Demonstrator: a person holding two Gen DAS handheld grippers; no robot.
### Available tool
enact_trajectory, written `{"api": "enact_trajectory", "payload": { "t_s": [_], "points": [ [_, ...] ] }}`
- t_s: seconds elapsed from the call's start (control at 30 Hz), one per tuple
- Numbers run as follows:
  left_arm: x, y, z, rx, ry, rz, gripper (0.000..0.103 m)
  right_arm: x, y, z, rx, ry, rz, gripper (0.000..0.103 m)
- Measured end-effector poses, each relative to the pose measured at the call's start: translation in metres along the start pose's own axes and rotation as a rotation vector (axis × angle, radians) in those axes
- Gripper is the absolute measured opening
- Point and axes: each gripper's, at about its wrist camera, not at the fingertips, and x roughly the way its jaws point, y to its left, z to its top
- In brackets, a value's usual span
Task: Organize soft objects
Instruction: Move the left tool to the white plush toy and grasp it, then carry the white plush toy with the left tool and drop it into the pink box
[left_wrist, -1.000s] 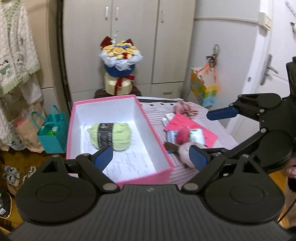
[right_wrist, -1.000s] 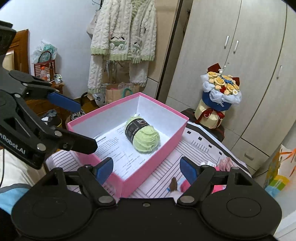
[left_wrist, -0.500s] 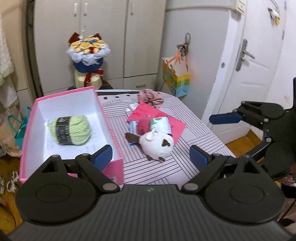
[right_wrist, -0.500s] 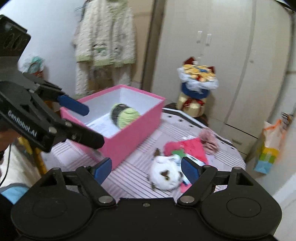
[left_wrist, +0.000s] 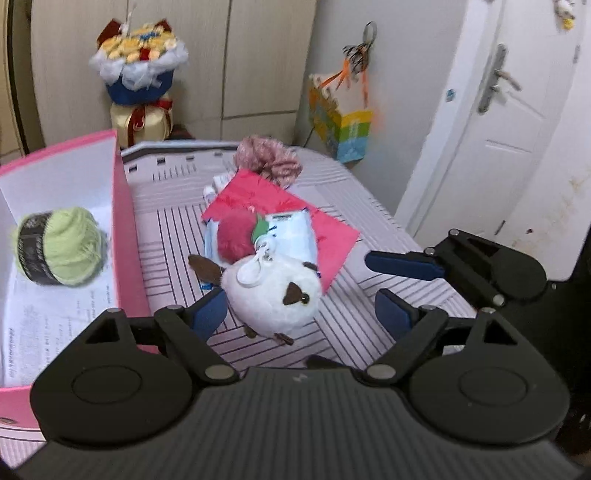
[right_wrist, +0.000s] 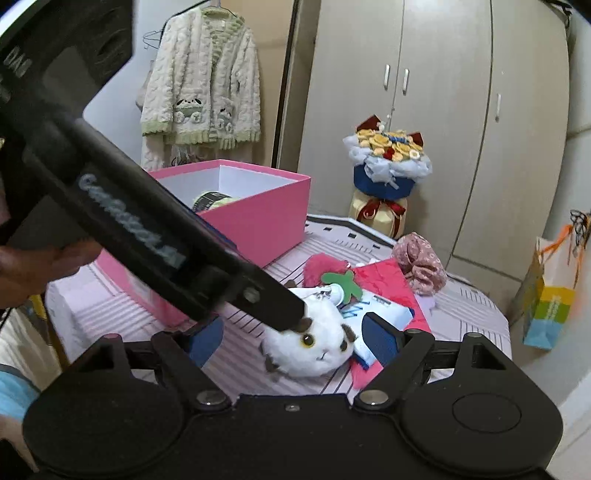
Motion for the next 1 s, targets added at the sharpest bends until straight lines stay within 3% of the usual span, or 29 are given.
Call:
{"api": "enact_trajectory", "payload": {
  "t_s": [0.2, 0.43, 0.53, 0.67, 0.77, 1.0],
  "points": [
    [0.031, 0.010, 0.001, -0.066, 0.023, 0.042, 0.087, 0.033, -0.009, -0.012, -0.001, -0.002, -0.009, 0.085],
    [0.053, 0.033, -0.003, -0.254, 0.017, -0.016, 0.083, 0.051, -0.012, -0.019, 0.050, -0.018, 0.034, 0.085],
    [0.058, 0.036, -0.008, -0.282, 0.026, -0.023, 0.083, 0.057, -0.014, -0.020, 0.071, -0.008, 0.004, 0.085],
    [0.063, 0.036, -0.015, -0.310, 0.028, -0.003, 0.083, 0.062, -0.023, -0.022, 0.145, 0.014, 0.041, 0.084],
    [0.068, 0.039, -0.019, -0.337, 0.036, -0.026, 0.070, 0.061, -0.022, -0.025, 0.158, 0.020, 0.056, 0.077],
    [0.070, 0.039, -0.026, -0.369, 0.016, -0.037, 0.069, 0.071, -0.008, -0.026, 0.132, 0.097, -0.026, 0.073]
  ]
}}
